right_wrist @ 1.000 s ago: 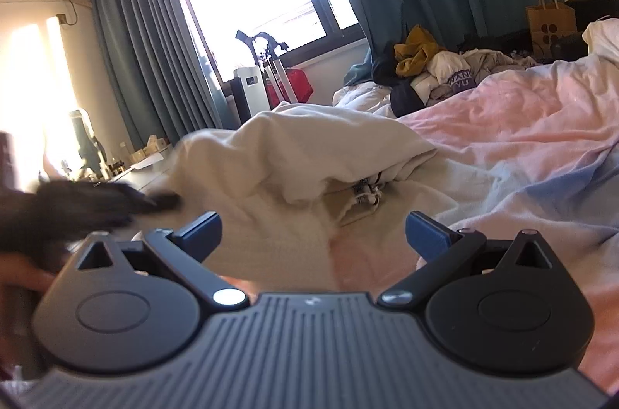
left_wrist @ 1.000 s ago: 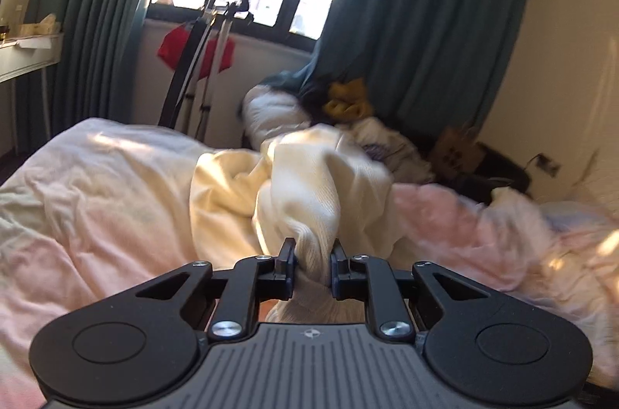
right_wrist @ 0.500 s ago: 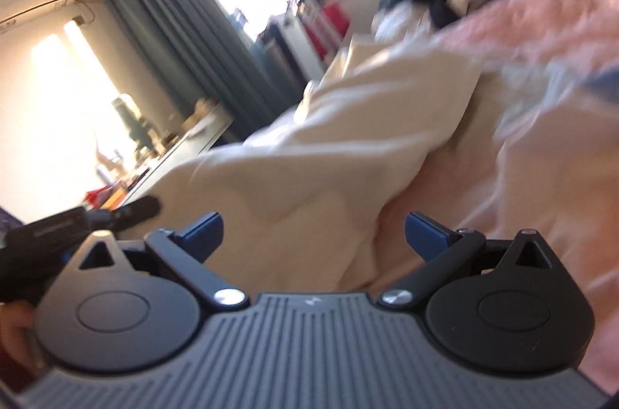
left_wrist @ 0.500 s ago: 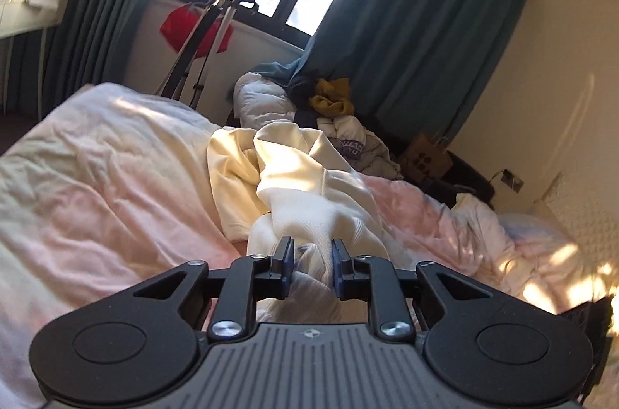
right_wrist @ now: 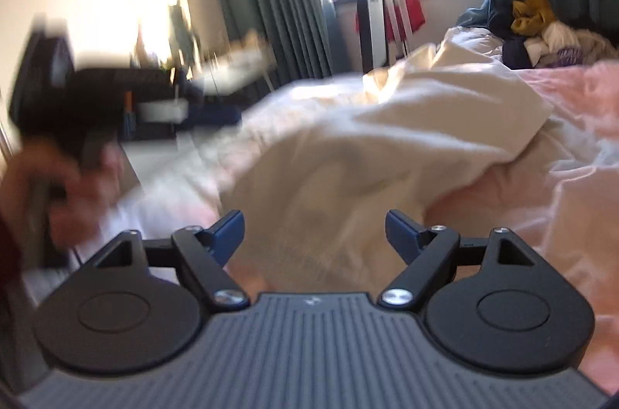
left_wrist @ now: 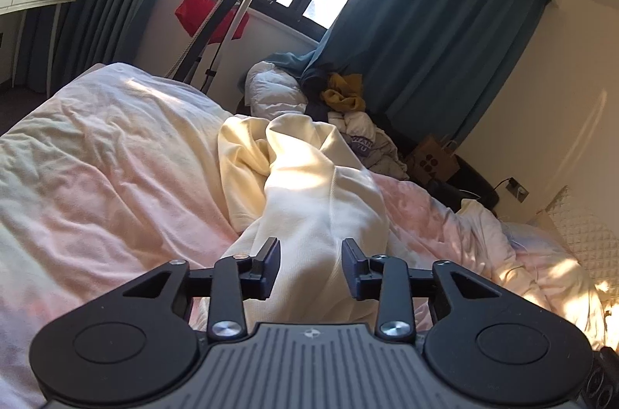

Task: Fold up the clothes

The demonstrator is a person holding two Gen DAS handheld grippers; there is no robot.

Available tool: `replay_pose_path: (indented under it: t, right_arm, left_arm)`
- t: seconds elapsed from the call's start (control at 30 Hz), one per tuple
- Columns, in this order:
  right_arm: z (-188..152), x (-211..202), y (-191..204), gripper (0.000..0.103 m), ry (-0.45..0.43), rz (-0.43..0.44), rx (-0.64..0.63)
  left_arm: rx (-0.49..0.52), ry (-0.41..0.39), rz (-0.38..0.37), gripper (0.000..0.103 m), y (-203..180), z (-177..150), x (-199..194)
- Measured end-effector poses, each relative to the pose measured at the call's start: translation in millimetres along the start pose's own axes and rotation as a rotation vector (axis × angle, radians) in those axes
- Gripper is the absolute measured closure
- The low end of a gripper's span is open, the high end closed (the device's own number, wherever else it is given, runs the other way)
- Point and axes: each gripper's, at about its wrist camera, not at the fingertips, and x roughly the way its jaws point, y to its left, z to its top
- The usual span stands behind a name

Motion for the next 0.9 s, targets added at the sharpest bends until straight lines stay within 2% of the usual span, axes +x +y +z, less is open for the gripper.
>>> replay_pose_path:
  t: [0.13, 0.2, 0.33, 0.4, 0.47, 0.5, 0.53, 0.6, 0.67, 0.7, 0.9]
  right_arm:
    - [-16, 17, -1, 0.022, 0.191, -0.080, -0.016]
    - [-21, 22, -13, 0.023, 0.264, -0.131, 0.057]
    - [-26, 24, -27, 0.032, 0.286, -0.121, 0.146]
    - [-27, 28, -27, 0.046, 0.290, -0.107, 0.151]
    - [-26, 33, -28, 0.059, 0.279, -0.093, 0.160]
    - [-24, 31, -28, 0.067, 0.256, -0.095, 0.170]
    - [-22, 30, -28, 0.070, 0.230, -0.099, 0.180]
    - [-19, 29, -29, 0.085, 0.166, -0.128, 0.203]
    - [-19, 23, -33, 0.087, 0.105, -0.162, 0.231]
    - [-19, 21, -34, 0.091, 0.081, -0.174, 0.241]
    - [-15, 5, -44, 0.093, -0.015, -0.206, 0.296]
  left_arm:
    - [0.016, 0.010, 0.026, 0.060, -1, -2, 2]
    - [0.017, 0.017, 0.025, 0.060, -2, -3, 3]
    - [0.014, 0.021, 0.025, 0.059, -3, -4, 3]
    - [0.011, 0.016, 0.036, 0.058, -4, -4, 3]
    - [0.005, 0.016, 0.041, 0.058, -4, -4, 2]
    - [0.003, 0.015, 0.044, 0.058, -4, -4, 2]
    - [0.003, 0.012, 0.045, 0.058, -5, -4, 1]
    - [0.010, 0.003, 0.046, 0.058, -8, -5, -2]
    - [0.021, -0.008, 0.052, 0.057, -11, -6, -4]
    - [0.026, -0.011, 0.054, 0.056, -12, -7, -4]
    - [0.055, 0.016, 0.067, 0.055, -17, -13, 4]
